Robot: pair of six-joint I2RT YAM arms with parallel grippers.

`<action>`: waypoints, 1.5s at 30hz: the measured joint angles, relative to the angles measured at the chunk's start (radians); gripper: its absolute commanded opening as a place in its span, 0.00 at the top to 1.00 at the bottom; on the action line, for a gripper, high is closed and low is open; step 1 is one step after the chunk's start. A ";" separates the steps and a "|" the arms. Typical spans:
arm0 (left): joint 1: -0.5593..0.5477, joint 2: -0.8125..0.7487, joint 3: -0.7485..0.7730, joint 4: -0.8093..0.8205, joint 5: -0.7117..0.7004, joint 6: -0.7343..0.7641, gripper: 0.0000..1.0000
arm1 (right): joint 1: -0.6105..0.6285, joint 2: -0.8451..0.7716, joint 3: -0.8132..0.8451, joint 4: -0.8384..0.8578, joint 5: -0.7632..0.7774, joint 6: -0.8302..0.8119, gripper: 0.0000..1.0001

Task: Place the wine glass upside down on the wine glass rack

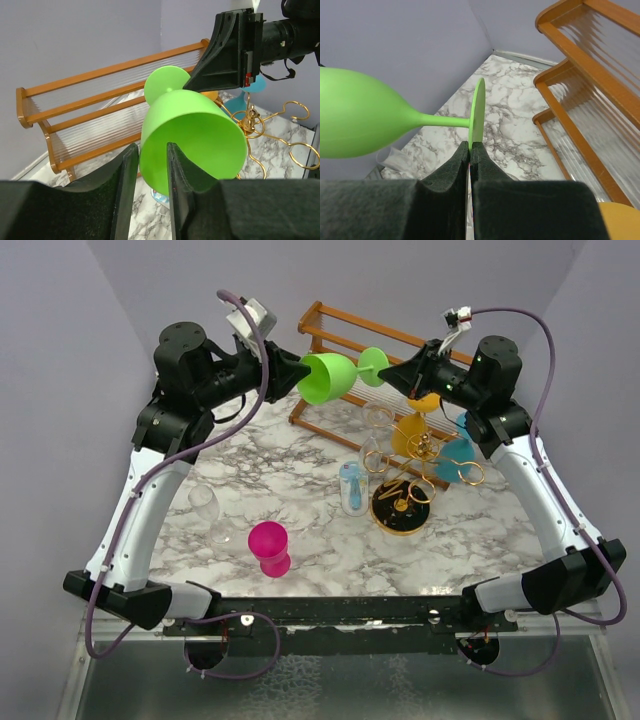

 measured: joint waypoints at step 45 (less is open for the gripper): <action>0.000 -0.130 -0.135 -0.141 -0.399 0.253 0.05 | -0.019 -0.579 0.149 -1.012 -0.165 -1.480 0.99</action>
